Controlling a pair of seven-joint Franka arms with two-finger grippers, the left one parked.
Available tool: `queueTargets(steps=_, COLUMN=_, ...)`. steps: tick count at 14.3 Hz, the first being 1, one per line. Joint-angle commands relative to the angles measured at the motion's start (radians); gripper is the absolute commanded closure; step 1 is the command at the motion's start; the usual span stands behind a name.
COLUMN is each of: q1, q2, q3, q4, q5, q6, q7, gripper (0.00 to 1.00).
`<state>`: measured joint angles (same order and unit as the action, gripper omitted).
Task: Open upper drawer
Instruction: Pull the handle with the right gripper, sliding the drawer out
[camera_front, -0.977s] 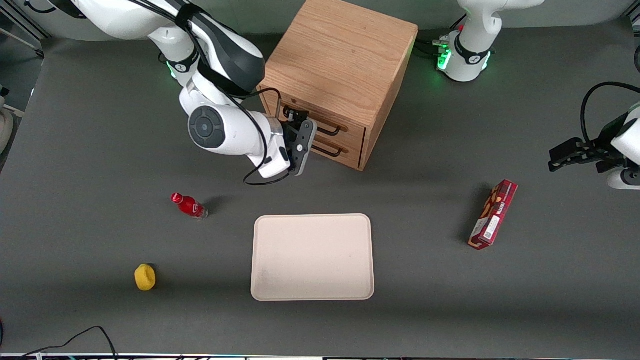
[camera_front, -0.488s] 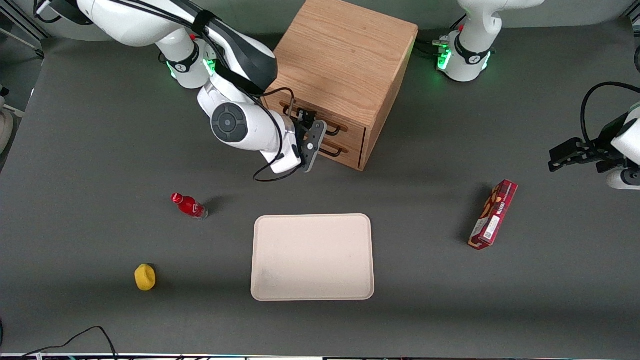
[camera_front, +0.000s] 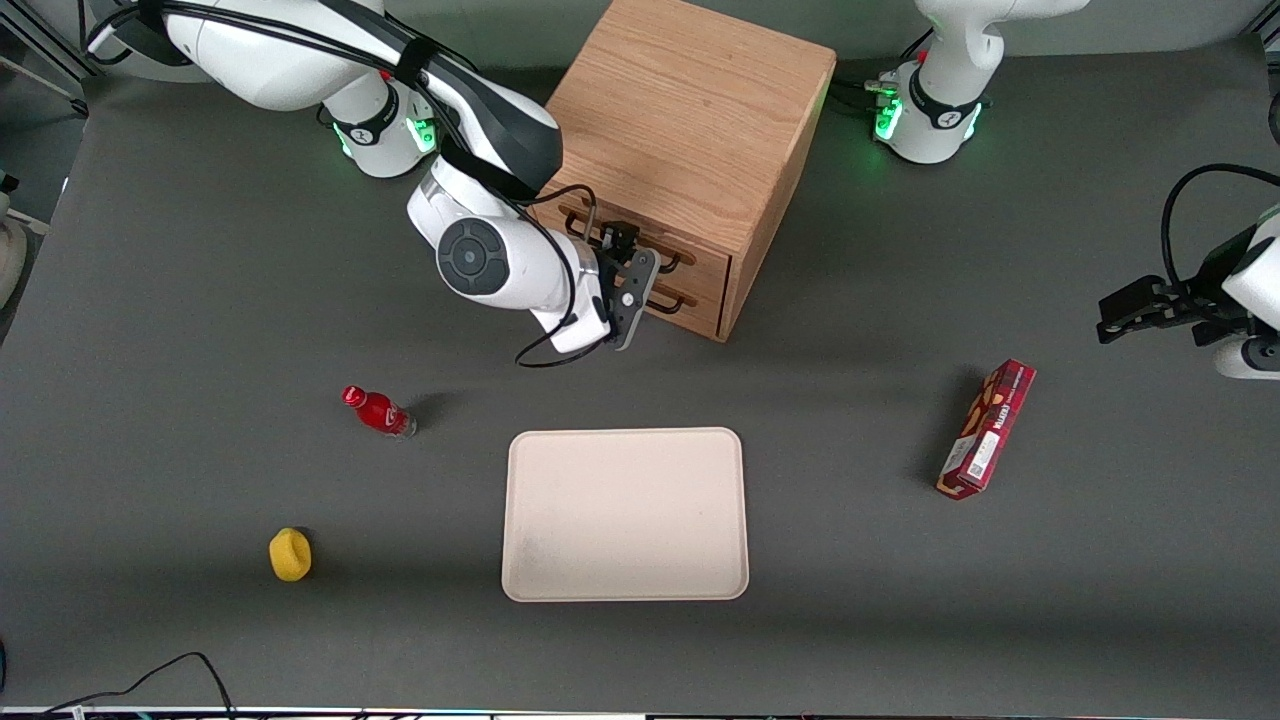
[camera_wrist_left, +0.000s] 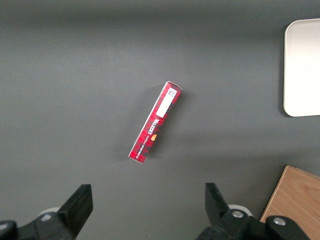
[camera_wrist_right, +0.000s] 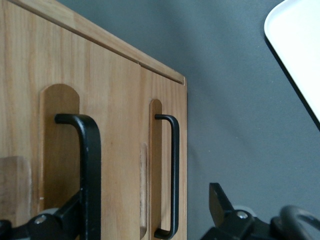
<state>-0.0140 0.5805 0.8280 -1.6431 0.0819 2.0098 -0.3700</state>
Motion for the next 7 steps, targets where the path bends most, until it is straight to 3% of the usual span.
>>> queueTargets(steps=1, q1=-0.011, q2=0.094, q3=-0.018, q4=0.106, q5=-0.108, q6=0.004, q7=0.02, gripper=0.0)
queueTargets(steps=7, q1=0.012, q2=0.17, q3=-0.111, q4=0.307, q5=-0.119, q6=-0.163, q7=0.008, gripper=0.0)
